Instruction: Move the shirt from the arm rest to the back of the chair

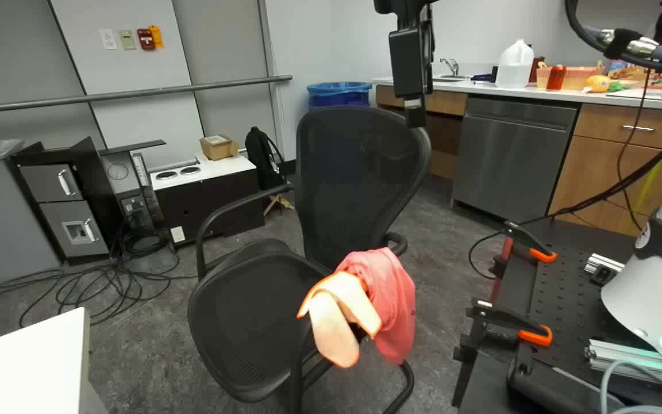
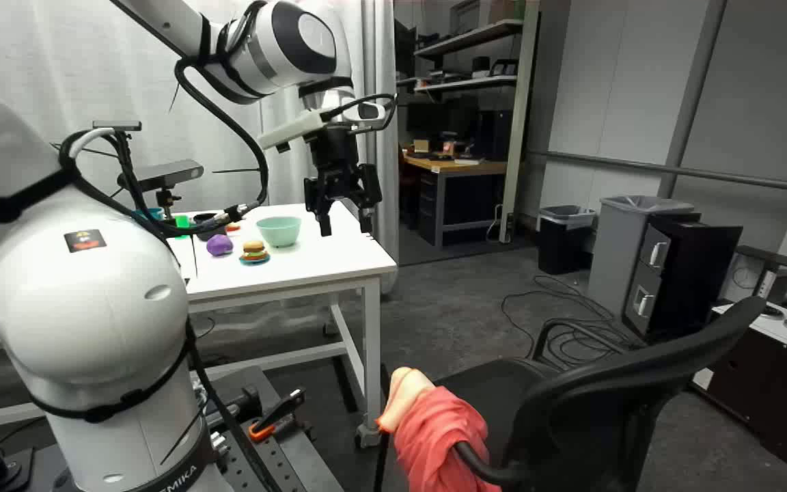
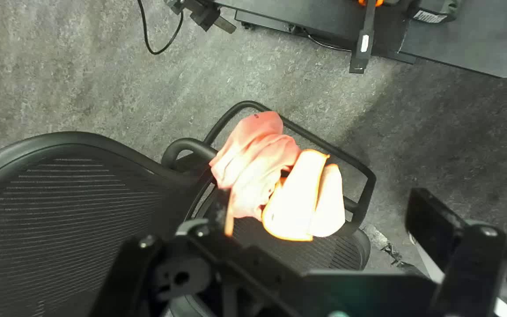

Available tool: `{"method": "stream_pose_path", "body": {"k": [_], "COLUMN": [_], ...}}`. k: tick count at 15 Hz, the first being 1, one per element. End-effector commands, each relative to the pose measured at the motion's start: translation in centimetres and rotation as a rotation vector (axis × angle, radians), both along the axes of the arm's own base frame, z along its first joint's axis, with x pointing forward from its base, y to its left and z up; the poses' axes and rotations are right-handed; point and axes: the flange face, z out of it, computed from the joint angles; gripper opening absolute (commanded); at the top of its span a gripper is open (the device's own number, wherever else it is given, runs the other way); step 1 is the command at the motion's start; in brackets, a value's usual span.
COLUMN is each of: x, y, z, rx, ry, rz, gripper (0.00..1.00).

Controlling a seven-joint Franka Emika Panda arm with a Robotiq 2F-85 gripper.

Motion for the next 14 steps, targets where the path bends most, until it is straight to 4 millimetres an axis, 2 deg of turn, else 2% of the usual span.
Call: {"method": "stream_pose_path", "body": {"k": [1,9,14], "x": [0.0,0.1,2.5], "y": [0.0,-0.1,-1.9], "z": [0.0,0.0,-1.3], "rx": [0.0,0.01,0.049], "ry": [0.001,0.0,-0.02], "rz": [0.0,0.0,0.012], "gripper": [1.0,1.0,1.0]}}
